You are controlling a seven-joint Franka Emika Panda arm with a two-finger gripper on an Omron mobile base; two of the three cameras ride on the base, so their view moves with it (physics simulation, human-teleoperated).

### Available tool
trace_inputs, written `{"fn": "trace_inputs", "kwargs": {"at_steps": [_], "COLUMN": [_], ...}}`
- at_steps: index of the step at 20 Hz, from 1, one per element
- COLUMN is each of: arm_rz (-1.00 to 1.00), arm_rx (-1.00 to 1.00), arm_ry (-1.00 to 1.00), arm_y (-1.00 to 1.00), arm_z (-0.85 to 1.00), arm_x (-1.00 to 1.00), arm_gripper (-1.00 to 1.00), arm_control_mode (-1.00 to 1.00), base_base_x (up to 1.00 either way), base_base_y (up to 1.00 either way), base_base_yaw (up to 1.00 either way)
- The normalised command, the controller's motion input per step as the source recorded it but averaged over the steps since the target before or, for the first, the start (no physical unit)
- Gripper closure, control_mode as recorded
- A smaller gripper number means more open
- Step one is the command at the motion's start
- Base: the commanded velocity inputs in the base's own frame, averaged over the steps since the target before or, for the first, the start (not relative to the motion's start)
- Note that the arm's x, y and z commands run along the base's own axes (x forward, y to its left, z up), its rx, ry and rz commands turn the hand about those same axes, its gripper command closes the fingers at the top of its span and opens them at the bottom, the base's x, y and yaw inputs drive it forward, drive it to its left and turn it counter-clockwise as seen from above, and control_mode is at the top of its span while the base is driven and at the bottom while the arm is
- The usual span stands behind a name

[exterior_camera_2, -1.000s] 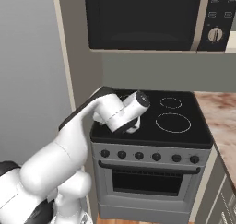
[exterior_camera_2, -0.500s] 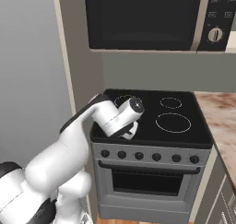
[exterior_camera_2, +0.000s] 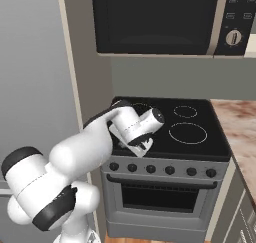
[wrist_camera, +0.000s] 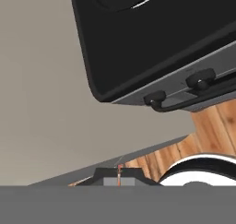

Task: Place the pan on the front left burner on the stove. Then place the tomato and the onion in the pan and turn on the front left burner.

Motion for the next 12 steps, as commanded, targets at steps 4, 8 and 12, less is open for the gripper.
{"fn": "trace_inputs", "kwargs": {"at_steps": [4,8,12], "arm_rz": [-0.03,-0.05,-0.06], "arm_rx": [0.06,0.05,0.03], "arm_ry": [0.03,0.0,0.0], "arm_y": [0.0,0.0,0.02], "arm_z": [-0.32,-0.3,-0.26], "arm_x": [-0.07,-0.03,-0.02], "arm_gripper": [1.0,1.0,1.0], "arm_control_mode": [-1.0,-1.0,-1.0], "base_base_x": [0.0,0.0,0.0], "base_base_y": [0.0,0.0,0.0], "base_base_yaw": [0.0,0.0,0.0]}}
